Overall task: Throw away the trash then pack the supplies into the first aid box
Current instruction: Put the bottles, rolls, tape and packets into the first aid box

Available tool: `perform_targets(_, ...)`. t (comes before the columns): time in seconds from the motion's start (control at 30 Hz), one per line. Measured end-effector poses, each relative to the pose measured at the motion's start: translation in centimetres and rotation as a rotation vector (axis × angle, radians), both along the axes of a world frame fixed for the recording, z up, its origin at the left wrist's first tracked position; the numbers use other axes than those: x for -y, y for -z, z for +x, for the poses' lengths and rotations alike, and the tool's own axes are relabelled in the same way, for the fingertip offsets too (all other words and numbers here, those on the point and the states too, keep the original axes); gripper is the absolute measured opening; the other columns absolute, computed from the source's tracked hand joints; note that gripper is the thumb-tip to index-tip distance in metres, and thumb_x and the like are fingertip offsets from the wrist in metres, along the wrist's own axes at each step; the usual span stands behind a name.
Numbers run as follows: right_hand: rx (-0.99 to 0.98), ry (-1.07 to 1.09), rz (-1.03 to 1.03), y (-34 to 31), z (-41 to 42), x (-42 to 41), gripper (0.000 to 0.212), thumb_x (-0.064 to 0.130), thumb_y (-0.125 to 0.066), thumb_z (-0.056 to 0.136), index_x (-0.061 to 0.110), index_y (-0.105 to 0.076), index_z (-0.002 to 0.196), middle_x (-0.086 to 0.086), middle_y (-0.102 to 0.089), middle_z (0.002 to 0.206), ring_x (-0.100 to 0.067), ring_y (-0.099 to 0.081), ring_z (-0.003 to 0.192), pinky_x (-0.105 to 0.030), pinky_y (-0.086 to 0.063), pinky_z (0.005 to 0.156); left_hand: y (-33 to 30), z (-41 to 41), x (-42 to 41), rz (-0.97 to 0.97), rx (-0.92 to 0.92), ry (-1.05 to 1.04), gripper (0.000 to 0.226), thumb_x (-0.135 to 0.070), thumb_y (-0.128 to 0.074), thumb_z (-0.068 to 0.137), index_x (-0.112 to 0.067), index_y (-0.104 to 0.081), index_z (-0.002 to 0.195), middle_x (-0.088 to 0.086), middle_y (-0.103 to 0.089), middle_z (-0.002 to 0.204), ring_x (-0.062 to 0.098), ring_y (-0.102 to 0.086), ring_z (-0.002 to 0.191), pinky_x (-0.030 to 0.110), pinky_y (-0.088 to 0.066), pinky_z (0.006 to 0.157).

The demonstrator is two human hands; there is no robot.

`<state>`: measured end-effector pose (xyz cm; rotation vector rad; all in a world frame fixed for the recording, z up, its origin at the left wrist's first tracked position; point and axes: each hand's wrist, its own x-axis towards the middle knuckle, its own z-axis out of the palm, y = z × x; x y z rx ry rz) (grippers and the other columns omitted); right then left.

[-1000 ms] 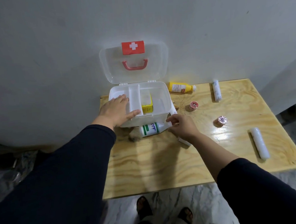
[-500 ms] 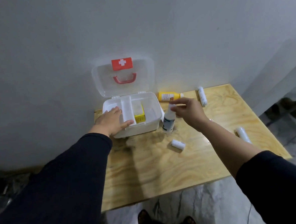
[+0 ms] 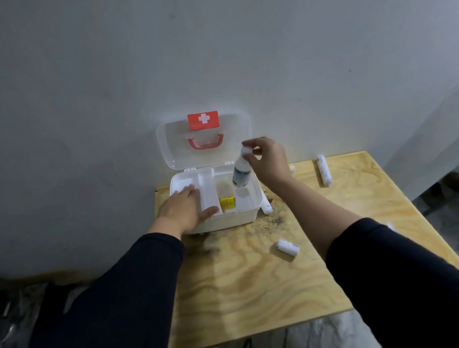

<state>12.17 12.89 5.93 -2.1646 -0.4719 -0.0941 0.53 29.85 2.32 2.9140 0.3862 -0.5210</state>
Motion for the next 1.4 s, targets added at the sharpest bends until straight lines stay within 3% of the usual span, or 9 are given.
perform_targets(0.2,-0.081,-0.020,-0.137,4.5,-0.1,-0.7,0.030,0.003,-0.066,0.083,0.006,-0.067,0.113,-0.012,-0.066,0.113,-0.027,-0.065,0.098,-0.025,-0.047,0.083,0.9,0.2,-0.3,0.014,0.037,0.036,0.087,-0.069,-0.035,0.091,-0.013,-0.019,0.155,0.003,-0.011,0.164,0.024,-0.015,0.150,0.037,-0.015,0.121)
perform_targets(0.4,-0.134,-0.093,-0.198,3.3,0.5,0.2,0.031,0.014,-0.068,0.085,0.010,-0.065,0.115,-0.011,-0.063,0.114,-0.023,-0.063,0.101,-0.023,-0.044,0.081,0.6,0.7,-0.3,0.012,0.055,0.018,0.085,-0.071,-0.038,0.089,-0.015,-0.030,0.152,0.001,-0.025,0.160,0.024,-0.032,0.143,0.040,-0.033,0.112)
perform_targets(0.5,-0.128,-0.071,-0.214,2.2,1.6,1.5,0.027,0.018,-0.063,0.089,0.012,-0.066,0.115,-0.012,-0.065,0.113,-0.024,-0.062,0.103,-0.024,-0.043,0.085,-0.4,1.7,0.0,-0.013,0.085,-0.057,0.069,-0.066,-0.036,0.093,-0.015,-0.047,0.138,0.002,-0.046,0.145,0.025,-0.050,0.126,0.040,-0.046,0.097)
perform_targets(0.6,-0.172,-0.068,-0.288,1.6,3.2,3.9,0.027,0.015,-0.060,0.089,0.013,-0.066,0.115,-0.011,-0.065,0.116,-0.025,-0.060,0.107,-0.027,-0.043,0.088,-2.1,3.4,1.4,-0.031,0.230,-0.062,0.054,-0.053,-0.036,0.099,-0.016,-0.048,0.137,0.001,-0.049,0.142,0.023,-0.051,0.125,0.039,-0.045,0.097)
perform_targets(0.7,-0.195,-0.071,-0.372,1.4,5.2,6.8,0.028,0.014,-0.060,0.089,0.012,-0.066,0.116,-0.012,-0.064,0.118,-0.026,-0.058,0.109,-0.024,-0.039,0.083,-4.2,6.0,4.5,-0.033,0.395,0.027,0.041,-0.041,-0.038,0.101,-0.017,-0.055,0.130,-0.001,-0.057,0.132,0.022,-0.056,0.117,0.034,-0.044,0.088)
perform_targets(0.8,-0.214,-0.061,-0.439,1.5,7.4,9.7,0.028,0.014,-0.058,0.089,0.014,-0.066,0.116,-0.011,-0.064,0.118,-0.026,-0.058,0.110,-0.025,-0.041,0.083,-5.7,9.1,8.0,-0.042,0.444,0.076,0.036,-0.035,-0.040,0.101,-0.018,-0.058,0.127,-0.002,-0.058,0.130,0.022,-0.057,0.115,0.032,-0.043,0.084)
perform_targets(0.9,-0.226,-0.099,-0.521,1.7,9.6,11.8,0.028,0.016,-0.058,0.088,0.019,-0.066,0.116,-0.007,-0.064,0.118,-0.025,-0.058,0.114,-0.030,-0.044,0.092,-5.6,11.8,10.8,-0.038,0.379,0.090,0.033,-0.032,-0.041,0.099,-0.019,-0.061,0.122,-0.002,-0.060,0.127,0.022,-0.058,0.112,0.032,-0.044,0.084)
perform_targets(1.2,-0.224,-0.306,-0.607,6.3,15.0,13.2,0.033,0.016,-0.060,0.089,0.016,-0.060,0.122,-0.007,-0.061,0.128,-0.025,-0.055,0.118,-0.031,-0.044,0.097,-0.8,15.4,16.6,0.013,0.039,0.006,0.034,-0.030,-0.045,0.095,-0.020,-0.063,0.121,0.006,-0.062,0.125,0.030,-0.059,0.113,0.038,-0.048,0.090)
perform_targets(1.4,-0.284,-0.357,-0.498,10.2,14.9,11.0,0.036,0.007,-0.059,0.083,0.014,-0.053,0.119,-0.013,-0.063,0.115,-0.031,-0.059,0.100,-0.030,-0.044,0.073,1.4,15.2,17.3,0.020,-0.066,-0.067,0.031,-0.030,-0.045,0.096,-0.017,-0.064,0.116,0.004,-0.063,0.120,0.028,-0.060,0.110,0.037,-0.048,0.085)
